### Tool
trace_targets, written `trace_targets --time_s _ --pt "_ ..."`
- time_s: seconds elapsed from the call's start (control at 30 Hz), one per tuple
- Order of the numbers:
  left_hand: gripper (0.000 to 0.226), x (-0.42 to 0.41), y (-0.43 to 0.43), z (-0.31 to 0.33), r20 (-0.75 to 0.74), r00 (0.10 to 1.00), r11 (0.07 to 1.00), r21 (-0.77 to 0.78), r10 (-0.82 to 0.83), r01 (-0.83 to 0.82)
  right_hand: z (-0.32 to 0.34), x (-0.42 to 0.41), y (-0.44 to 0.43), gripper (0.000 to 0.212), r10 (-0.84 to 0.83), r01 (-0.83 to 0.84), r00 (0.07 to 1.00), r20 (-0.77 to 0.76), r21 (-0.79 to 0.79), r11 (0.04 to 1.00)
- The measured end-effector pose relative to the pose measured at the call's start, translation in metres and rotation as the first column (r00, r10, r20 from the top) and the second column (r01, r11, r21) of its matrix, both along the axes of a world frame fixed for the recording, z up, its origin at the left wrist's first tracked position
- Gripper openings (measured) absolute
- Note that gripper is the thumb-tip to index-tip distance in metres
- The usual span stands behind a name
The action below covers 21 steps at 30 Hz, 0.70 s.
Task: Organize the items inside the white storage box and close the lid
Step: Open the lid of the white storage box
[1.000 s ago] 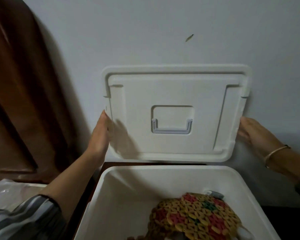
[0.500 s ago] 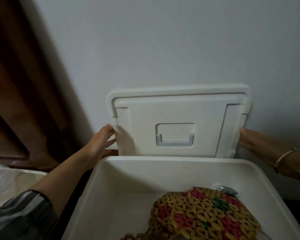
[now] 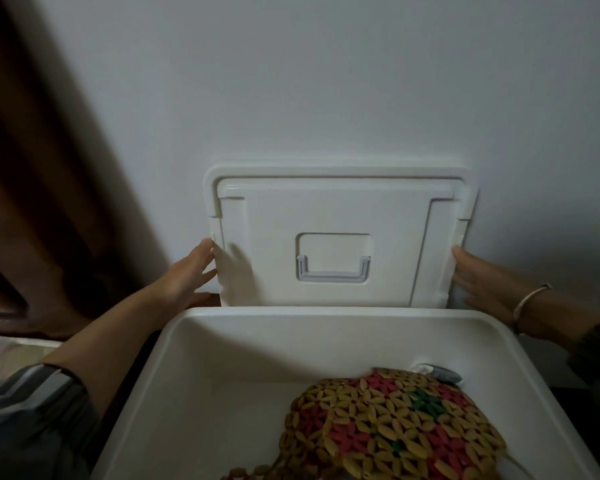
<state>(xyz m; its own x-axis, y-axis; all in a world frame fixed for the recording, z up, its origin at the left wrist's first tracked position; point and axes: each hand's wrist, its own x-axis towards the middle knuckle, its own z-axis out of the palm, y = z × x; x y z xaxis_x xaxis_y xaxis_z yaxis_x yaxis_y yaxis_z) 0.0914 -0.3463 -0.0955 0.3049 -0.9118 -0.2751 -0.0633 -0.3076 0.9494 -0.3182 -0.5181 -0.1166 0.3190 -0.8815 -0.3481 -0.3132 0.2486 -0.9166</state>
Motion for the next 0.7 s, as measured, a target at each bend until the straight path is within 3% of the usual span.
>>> trace_targets --time_s 0.07,0.17,0.5,0.7 --pt "0.049 -0.001 0.001 0.001 0.020 1.000 1.000 0.023 -0.005 0.005 0.002 0.002 0.002 0.090 -0.007 0.007 1.000 -0.001 0.020 1.000" --pt "0.065 -0.004 0.001 0.003 0.107 0.994 0.998 0.056 0.020 -0.026 0.006 0.004 0.006 0.072 -0.012 0.012 1.000 0.009 0.062 0.998" --pt "0.049 -0.006 0.060 0.032 0.271 0.940 0.967 -0.202 0.206 -0.154 0.051 -0.020 0.042 0.057 -0.199 0.205 0.978 0.063 -0.106 0.973" --pt "0.046 0.001 0.118 0.068 0.587 0.759 0.952 -0.272 0.282 -0.143 0.112 -0.022 0.107 0.044 -0.164 0.203 0.975 0.148 -0.303 0.931"
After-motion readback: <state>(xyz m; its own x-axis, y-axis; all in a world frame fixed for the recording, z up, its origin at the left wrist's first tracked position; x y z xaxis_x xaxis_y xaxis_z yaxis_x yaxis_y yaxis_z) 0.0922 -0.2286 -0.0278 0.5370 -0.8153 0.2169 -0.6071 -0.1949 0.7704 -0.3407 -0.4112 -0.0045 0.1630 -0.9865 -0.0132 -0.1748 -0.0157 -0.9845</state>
